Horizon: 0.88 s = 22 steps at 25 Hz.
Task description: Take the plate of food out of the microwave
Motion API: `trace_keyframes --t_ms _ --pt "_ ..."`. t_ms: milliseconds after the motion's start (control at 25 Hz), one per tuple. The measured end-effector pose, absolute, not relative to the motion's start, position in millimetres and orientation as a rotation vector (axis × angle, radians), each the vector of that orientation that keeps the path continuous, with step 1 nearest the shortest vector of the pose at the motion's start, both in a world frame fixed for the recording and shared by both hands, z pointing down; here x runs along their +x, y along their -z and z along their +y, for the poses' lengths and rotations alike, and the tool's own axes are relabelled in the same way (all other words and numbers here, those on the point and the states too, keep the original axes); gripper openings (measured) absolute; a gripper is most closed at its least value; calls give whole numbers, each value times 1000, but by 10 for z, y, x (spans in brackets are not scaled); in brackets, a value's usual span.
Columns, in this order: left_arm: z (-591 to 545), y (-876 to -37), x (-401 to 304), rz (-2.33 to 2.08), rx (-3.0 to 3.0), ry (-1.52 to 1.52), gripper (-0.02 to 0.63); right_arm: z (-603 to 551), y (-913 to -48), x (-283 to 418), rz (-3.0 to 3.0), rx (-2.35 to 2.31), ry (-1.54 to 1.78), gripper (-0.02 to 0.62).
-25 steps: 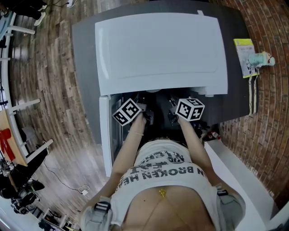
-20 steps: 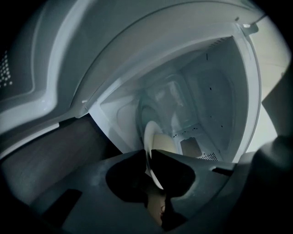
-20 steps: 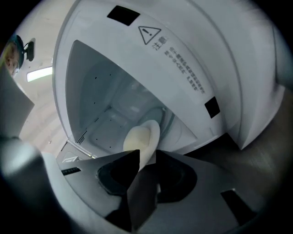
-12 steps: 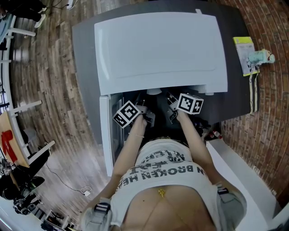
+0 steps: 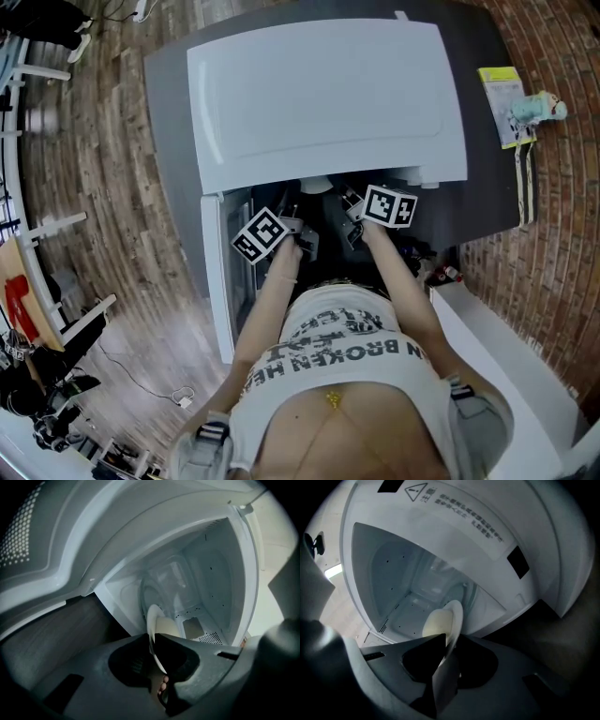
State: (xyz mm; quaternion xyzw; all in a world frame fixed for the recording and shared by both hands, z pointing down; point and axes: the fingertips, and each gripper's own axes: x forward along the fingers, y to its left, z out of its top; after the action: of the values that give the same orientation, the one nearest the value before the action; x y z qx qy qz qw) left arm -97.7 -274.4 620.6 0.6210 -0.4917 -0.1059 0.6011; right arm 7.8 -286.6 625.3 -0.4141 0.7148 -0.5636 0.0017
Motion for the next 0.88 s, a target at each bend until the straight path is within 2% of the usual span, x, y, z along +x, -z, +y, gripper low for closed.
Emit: trace_keyframes --t_ms 880 --pt "-2520 -5834 -825 -1145 1515 293 40 -2641 -5906 226 2270 -1302 1710 72"
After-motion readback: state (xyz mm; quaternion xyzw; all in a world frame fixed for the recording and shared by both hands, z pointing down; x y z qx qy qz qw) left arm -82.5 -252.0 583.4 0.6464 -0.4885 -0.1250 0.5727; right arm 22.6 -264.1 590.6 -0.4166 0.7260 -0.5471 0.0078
